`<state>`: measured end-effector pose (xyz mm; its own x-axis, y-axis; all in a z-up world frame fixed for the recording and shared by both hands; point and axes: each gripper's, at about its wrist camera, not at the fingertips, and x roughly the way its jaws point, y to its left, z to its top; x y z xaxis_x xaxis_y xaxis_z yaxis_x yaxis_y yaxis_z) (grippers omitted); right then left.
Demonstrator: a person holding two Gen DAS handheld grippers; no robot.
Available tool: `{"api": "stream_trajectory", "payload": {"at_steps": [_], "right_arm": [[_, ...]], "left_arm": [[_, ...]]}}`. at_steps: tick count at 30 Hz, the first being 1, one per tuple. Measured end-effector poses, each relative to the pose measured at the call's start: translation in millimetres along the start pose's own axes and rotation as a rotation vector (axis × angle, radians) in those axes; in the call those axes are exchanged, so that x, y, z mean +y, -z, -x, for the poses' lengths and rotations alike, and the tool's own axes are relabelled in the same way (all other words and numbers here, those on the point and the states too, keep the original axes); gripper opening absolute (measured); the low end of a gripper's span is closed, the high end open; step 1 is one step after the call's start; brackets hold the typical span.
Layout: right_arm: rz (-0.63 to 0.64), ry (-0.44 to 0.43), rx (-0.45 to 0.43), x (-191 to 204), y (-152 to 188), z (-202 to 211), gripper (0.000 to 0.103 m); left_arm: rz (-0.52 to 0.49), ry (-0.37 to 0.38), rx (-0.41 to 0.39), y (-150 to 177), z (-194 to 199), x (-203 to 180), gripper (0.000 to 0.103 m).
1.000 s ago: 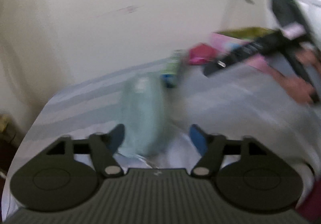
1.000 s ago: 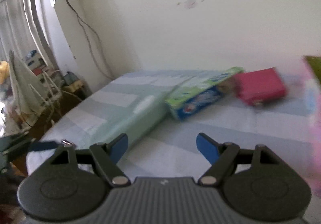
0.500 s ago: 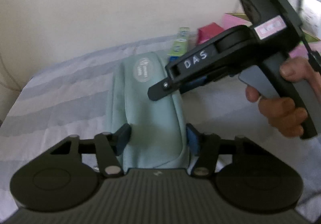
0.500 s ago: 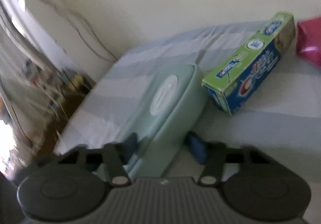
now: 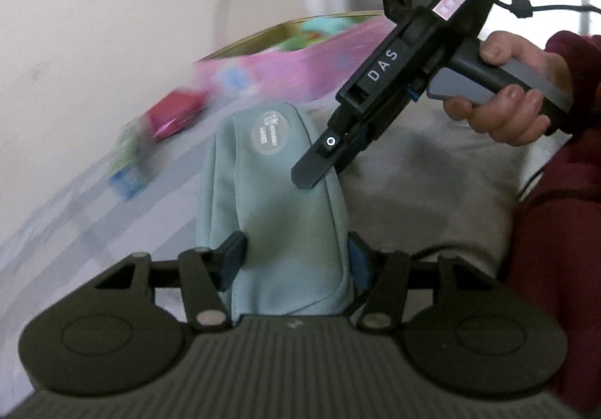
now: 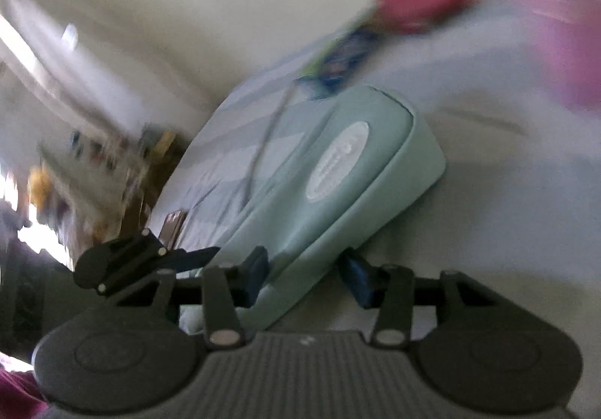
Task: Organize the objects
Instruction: 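Lift the pouch with the left gripper and lower it into the tin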
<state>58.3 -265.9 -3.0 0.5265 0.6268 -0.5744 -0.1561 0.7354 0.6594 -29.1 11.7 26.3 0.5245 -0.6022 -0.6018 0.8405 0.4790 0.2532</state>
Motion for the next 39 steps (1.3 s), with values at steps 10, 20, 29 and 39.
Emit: {"api": "stream_trajectory", "payload": {"at_steps": [10,20,29,39], "right_arm": [[-0.249,0.191,-0.346,-63,83,130,0.056],[-0.141,0.485,-0.62,-69,74,198,0.066],[-0.107,0.418,-0.552,-112,18,180,0.067],[-0.102,0.399,-0.472,-129,36,160,0.055]], "left_arm": [[-0.262,0.269,-0.049,-84,-99,-45,0.061],[0.161,0.156,0.034,-120,-106,-37,0.074],[0.627,0.239,0.177,-91,-91,-5,0.074],[0.756,0.245,0.247,-103,-137,-9,0.075]]}}
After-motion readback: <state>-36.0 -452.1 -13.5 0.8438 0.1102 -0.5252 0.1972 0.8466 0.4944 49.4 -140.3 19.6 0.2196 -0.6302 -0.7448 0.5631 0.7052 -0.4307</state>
